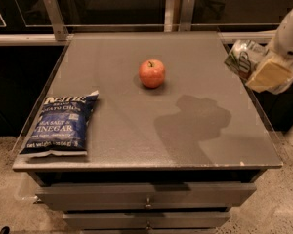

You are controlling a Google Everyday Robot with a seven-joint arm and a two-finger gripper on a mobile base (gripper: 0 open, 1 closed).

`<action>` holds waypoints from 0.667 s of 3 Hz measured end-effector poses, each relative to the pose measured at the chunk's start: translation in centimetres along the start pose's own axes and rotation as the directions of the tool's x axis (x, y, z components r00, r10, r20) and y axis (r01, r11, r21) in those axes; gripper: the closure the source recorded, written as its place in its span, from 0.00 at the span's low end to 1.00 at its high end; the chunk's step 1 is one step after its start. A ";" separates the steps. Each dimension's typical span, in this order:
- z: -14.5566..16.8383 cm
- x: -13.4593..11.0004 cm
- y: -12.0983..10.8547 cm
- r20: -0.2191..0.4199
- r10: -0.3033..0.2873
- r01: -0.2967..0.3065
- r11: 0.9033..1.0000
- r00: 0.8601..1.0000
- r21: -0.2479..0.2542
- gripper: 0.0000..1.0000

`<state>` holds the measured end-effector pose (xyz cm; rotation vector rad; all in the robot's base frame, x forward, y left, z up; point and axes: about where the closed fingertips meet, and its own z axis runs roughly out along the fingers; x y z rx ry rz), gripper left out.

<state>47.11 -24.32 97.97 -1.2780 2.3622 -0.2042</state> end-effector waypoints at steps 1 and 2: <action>-5.0 -3.0 -1.2 0.139 -0.096 0.094 0.995 0.986 0.026 1.00; -5.9 -3.5 -1.3 0.156 -0.112 0.106 0.993 0.981 0.042 1.00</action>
Offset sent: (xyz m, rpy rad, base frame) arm 0.0011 0.0127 0.0516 0.0495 -0.0921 0.1128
